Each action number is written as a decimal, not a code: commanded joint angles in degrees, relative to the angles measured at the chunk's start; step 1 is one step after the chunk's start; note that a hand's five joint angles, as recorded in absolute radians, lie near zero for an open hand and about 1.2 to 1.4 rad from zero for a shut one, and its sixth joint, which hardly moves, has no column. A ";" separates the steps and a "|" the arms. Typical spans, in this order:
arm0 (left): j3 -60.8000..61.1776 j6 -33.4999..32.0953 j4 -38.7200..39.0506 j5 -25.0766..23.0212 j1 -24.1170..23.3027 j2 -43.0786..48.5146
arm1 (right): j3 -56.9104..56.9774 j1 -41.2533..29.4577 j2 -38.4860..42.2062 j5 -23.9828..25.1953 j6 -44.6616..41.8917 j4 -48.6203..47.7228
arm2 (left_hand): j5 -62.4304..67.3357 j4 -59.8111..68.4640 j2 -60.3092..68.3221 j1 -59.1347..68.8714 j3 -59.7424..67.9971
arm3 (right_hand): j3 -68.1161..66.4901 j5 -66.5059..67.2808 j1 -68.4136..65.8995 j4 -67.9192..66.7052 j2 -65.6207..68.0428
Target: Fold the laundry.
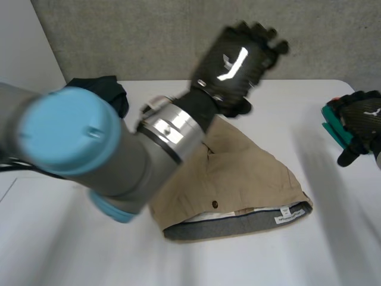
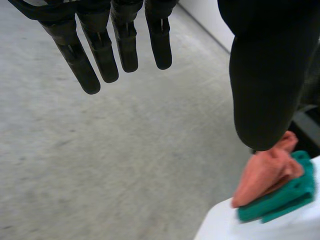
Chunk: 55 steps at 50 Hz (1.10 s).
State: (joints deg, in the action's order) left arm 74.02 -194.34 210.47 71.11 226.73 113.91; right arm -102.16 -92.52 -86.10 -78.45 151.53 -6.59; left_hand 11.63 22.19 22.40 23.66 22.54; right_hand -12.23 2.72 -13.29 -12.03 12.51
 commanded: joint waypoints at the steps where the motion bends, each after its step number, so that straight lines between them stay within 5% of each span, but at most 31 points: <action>1: 8.59 -0.08 -6.55 -0.18 8.81 -9.32 | -2.17 -6.70 -3.72 4.71 -1.68 8.52 | 1.88 1.31 1.10 -0.16 0.97 | 2.23 -2.72 3.29 2.03 -2.51; 9: 14.04 -1.13 -16.48 -0.71 20.50 -5.47 | -4.28 -14.09 2.42 -1.60 -2.47 8.54 | 2.38 1.81 1.61 0.35 1.47 | 2.23 -2.72 3.29 2.03 -2.51; 14: 14.49 -9.89 -18.95 -1.33 24.71 1.12 | -6.12 -14.62 8.04 -7.66 -2.65 -0.15 | 1.04 0.47 0.27 -1.00 0.13 | 2.23 -2.72 3.29 2.03 -2.51; 24: 12.64 -24.33 -23.43 -1.15 25.26 10.71 | -7.62 -13.56 14.73 -8.91 -1.68 -10.80 | -3.51 -4.08 -4.28 -5.55 -4.42 | 1.01 -1.50 2.07 0.80 -1.28; 27: 11.94 -25.39 -25.45 -1.07 24.99 12.12 | -7.27 -13.65 15.43 -8.38 -1.68 -11.86 | 7.04 6.47 6.27 5.00 6.13 | -16.08 15.59 -15.02 -16.28 15.80; 34: 11.59 -24.25 -25.89 -0.71 21.30 11.69 | -3.14 -13.56 20.70 -8.47 -3.08 -12.21 | 57.85 57.28 57.07 55.81 56.94 | -67.75 67.26 -66.69 -67.96 67.48; 42: 13.87 -16.52 -25.90 3.58 17.26 3.96 | 12.21 -13.47 25.61 -8.03 -7.55 -20.90 | 58.37 57.81 57.60 56.34 57.46 | -67.77 67.28 -66.71 -67.97 67.49; 55: 14.58 -5.79 -19.66 18.00 0.30 1.83 | 42.03 -14.00 47.33 -0.48 -10.03 -23.90 | 58.37 57.81 57.60 56.34 57.46 | -67.77 67.28 -66.71 -67.97 67.49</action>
State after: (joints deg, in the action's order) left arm 89.71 -202.28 187.05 84.43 234.43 113.22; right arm -69.76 -106.45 -47.85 -82.27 140.78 -30.09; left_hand 56.59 68.58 68.45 60.34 68.05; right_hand -67.94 57.05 -63.98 -68.47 67.40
